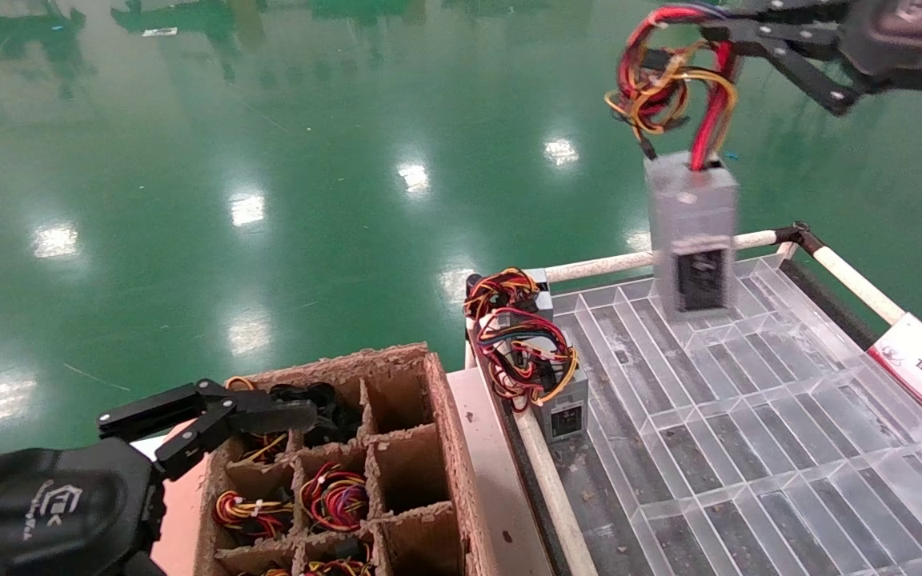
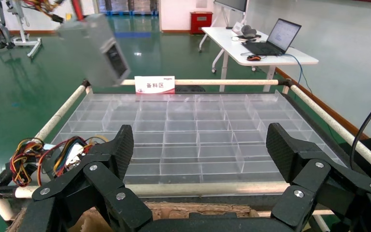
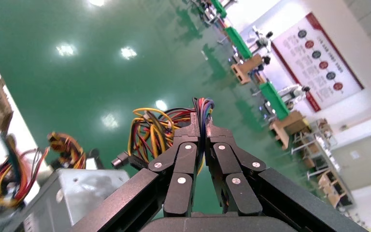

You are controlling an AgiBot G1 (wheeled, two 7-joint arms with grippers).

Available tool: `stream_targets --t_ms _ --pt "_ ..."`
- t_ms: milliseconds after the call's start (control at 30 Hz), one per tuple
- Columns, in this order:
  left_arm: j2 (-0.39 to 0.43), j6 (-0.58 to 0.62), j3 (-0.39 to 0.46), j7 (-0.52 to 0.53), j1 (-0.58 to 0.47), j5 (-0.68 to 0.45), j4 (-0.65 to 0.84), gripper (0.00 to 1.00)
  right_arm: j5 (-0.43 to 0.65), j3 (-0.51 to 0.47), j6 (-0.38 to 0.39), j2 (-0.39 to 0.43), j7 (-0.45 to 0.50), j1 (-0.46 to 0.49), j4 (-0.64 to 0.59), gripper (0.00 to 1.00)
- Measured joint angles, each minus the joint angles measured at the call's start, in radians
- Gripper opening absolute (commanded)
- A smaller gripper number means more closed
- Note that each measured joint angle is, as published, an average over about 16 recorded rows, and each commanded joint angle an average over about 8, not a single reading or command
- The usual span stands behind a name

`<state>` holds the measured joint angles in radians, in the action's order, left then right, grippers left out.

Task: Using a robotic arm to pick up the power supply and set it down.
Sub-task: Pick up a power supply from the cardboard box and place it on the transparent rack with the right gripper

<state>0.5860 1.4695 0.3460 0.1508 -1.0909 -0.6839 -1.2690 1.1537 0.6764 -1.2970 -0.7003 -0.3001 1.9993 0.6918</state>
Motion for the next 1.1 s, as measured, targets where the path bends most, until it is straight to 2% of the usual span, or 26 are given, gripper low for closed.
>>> stream_targets --t_ms 300,600,867,1100 --pt "0.0 0.0 0.0 0.0 0.0 0.0 0.0 1.0 0.028 0.03 -0.119 0.05 -0.017 0.002 -0.039 0.0" --pt "0.0 0.0 0.0 0.0 0.0 0.0 0.0 1.0 0.082 0.082 -0.222 0.049 -0.023 0.009 -0.077 0.0" --pt "0.0 0.0 0.0 0.0 0.0 0.0 0.0 1.0 0.091 0.138 -0.275 0.026 -0.021 0.008 -0.096 0.0" --pt "0.0 0.0 0.001 0.0 0.0 0.0 0.0 1.0 0.056 0.196 -0.29 0.0 -0.025 -0.008 -0.102 0.0"
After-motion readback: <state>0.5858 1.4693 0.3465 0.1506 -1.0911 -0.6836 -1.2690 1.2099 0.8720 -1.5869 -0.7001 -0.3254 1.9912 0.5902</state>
